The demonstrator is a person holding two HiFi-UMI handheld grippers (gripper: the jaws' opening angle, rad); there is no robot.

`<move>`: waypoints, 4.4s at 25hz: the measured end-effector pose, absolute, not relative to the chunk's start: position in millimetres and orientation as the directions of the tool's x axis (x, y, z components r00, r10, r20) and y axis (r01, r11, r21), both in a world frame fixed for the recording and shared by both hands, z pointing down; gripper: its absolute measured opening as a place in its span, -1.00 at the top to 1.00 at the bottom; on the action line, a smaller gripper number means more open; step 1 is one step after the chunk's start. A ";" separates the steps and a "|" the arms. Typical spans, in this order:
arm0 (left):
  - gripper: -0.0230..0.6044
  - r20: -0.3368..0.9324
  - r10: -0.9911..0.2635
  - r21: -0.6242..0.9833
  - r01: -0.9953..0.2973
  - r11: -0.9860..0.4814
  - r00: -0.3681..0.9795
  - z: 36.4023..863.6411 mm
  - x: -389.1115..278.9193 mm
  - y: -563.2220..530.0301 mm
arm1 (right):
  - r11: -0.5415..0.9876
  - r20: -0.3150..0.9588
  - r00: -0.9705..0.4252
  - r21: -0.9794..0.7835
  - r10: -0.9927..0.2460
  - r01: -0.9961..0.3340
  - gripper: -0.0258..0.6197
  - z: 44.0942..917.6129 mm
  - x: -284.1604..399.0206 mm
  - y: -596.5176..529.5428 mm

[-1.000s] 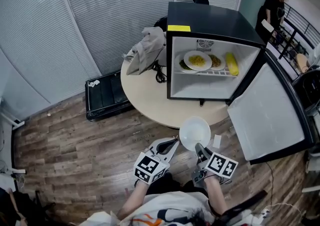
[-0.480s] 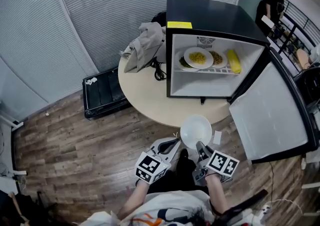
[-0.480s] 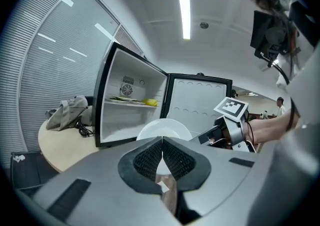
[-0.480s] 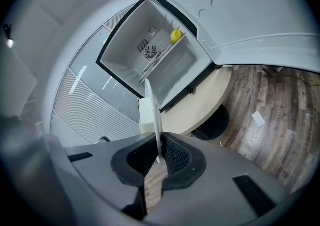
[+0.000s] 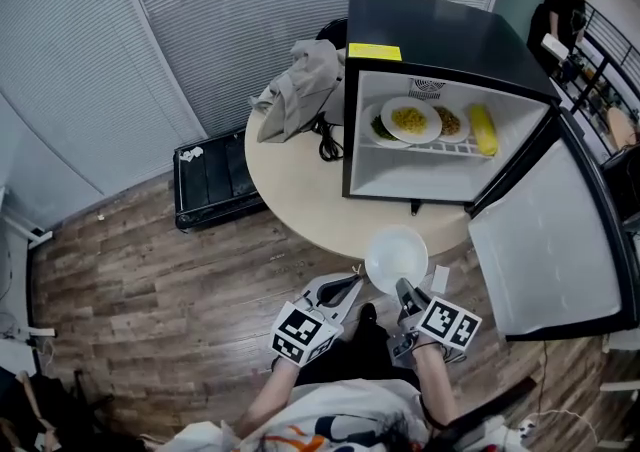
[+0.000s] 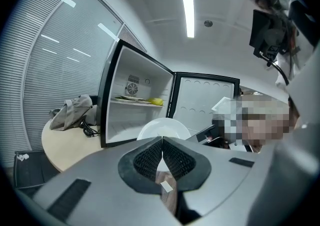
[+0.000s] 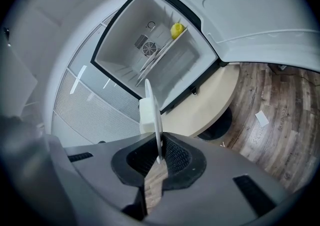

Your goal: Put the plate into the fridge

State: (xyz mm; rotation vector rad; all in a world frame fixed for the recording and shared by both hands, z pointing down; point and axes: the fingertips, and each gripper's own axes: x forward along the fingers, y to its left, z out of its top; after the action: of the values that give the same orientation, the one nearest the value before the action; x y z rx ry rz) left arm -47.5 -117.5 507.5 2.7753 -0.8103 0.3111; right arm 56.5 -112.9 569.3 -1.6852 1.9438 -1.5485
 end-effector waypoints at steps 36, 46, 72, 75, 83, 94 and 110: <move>0.89 0.328 -0.524 0.146 -0.590 -0.794 0.786 517.1 9.6 -246.7 | -0.192 0.495 -0.411 -0.786 -0.766 -0.588 0.83 598.4 121.6 -272.8; 0.89 0.347 -0.524 0.148 -0.598 -0.788 0.777 523.9 18.3 -256.6 | -0.217 0.516 -0.397 -0.776 -0.759 -0.592 0.83 616.5 136.4 -309.2; 0.89 0.371 -0.525 0.180 -0.615 -0.768 0.766 536.8 26.1 -263.1 | -0.235 0.550 -0.377 -0.746 -0.745 -0.624 0.83 644.8 142.9 -356.4; 0.89 0.374 -0.527 0.180 -0.617 -0.766 0.763 538.0 25.3 -263.2 | -0.207 0.549 -0.370 -0.725 -0.750 -0.657 0.83 645.1 137.4 -368.5; 0.89 0.387 -0.540 0.175 -0.635 -0.753 0.747 541.0 17.4 -263.5 | -0.126 0.558 -0.332 -0.629 -0.760 -0.768 0.78 640.4 129.6 -399.1; 0.89 0.390 -0.558 0.166 -0.652 -0.739 0.732 541.1 8.7 -263.8 | -0.042 0.573 -0.298 -0.505 -0.763 -0.862 0.65 643.3 132.7 -415.4; 0.89 0.396 -0.568 0.161 -0.664 -0.730 0.721 541.2 2.9 -268.5 | 0.019 0.610 -0.205 -0.298 -0.765 -0.954 0.30 649.0 140.3 -417.8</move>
State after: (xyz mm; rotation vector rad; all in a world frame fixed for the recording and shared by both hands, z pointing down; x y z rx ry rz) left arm 2.9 -268.5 541.2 2.6353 -0.9676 0.4667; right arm 140.3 -417.8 649.0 -2.1245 2.4195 -1.1628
